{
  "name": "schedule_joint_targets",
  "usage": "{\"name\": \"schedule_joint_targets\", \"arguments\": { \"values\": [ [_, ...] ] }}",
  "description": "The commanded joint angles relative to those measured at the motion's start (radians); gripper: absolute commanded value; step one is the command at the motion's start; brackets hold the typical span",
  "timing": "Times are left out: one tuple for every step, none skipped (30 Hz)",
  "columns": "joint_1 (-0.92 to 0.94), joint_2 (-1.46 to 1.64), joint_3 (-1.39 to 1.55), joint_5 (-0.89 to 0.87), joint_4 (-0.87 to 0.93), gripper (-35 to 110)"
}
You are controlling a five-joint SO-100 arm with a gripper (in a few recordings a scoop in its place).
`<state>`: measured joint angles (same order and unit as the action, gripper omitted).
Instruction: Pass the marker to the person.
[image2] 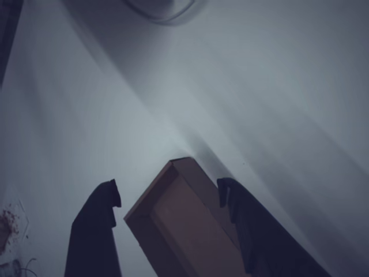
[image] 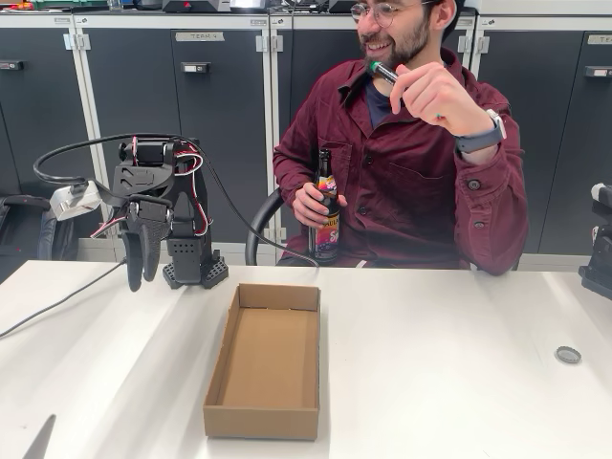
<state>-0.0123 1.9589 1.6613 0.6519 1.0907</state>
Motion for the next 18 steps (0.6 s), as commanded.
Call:
{"name": "schedule_joint_targets", "arguments": {
  "values": [
    [0.002,0.048,-0.011,0.008,-0.017,38],
    [0.002,0.049,-0.011,0.008,-0.017,38],
    [0.002,0.049,-0.011,0.006,-0.015,38],
    [0.002,0.049,-0.011,0.005,-0.014,38],
    [0.002,0.051,-0.012,0.005,-0.014,38],
    [0.002,0.051,-0.012,0.005,-0.012,38],
    [0.002,0.052,-0.011,0.005,-0.012,38],
    [0.002,0.054,-0.009,0.005,-0.014,38],
    [0.002,0.054,-0.008,0.005,-0.014,38],
    [0.002,0.054,-0.008,0.005,-0.014,38],
    [0.002,0.054,-0.008,0.003,-0.015,38],
    [0.002,0.054,-0.008,0.003,-0.015,38],
    [0.002,0.054,-0.008,0.003,-0.015,38],
    [0.002,0.054,-0.008,0.003,-0.014,38],
    [0.002,0.055,-0.005,0.003,-0.017,38],
    [0.002,0.058,0.0,0.003,-0.023,38],
    [0.002,0.061,0.005,0.006,-0.025,38],
    [0.002,0.063,0.008,0.009,-0.025,38]
  ]
}}
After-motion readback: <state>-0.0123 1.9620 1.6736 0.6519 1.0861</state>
